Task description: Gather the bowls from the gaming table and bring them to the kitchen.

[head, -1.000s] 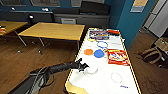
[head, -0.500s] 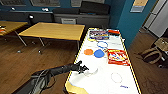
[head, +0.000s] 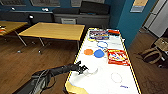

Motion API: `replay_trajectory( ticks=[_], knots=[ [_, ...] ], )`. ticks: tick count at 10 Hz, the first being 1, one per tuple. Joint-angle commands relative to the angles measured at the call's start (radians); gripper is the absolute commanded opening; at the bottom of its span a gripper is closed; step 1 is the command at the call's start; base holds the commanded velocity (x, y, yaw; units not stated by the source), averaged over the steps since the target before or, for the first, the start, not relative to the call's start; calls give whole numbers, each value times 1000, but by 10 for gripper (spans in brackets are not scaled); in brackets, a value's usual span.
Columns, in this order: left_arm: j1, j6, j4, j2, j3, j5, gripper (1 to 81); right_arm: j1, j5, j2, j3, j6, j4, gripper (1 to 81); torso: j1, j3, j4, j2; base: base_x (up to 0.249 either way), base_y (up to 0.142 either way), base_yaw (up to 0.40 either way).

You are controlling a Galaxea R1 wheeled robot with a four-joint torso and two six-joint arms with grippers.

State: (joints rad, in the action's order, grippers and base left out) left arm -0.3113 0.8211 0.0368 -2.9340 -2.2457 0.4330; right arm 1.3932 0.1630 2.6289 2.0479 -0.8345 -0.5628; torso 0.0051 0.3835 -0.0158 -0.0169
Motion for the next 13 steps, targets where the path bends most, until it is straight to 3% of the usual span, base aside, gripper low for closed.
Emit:
replay_trajectory(
  ticks=[1,4,9,10,11,13],
  knots=[
    [136,12,1,-16,-8,43,811,-25,-46,-16,-19,3,-28,10,0,0,0,0,0,0,0],
    [106,13,-9,-64,-83,64,811,-35,-60,-11,-16,3,-26,10,0,0,0,0,0,0,0],
    [33,13,-81,-130,-124,69,811,-42,-77,15,20,2,-26,10,0,0,0,0,0,0,0],
    [16,12,-109,-137,-120,70,10,-44,-77,16,23,2,-26,10,0,0,0,0,0,0,0],
    [-1,12,-142,-139,-112,67,10,-42,-79,19,27,2,-26,10,0,0,0,0,0,0,0],
    [10,7,-164,-122,-57,67,10,-42,-79,24,37,2,-26,10,0,0,0,0,0,0,0]
  ],
)
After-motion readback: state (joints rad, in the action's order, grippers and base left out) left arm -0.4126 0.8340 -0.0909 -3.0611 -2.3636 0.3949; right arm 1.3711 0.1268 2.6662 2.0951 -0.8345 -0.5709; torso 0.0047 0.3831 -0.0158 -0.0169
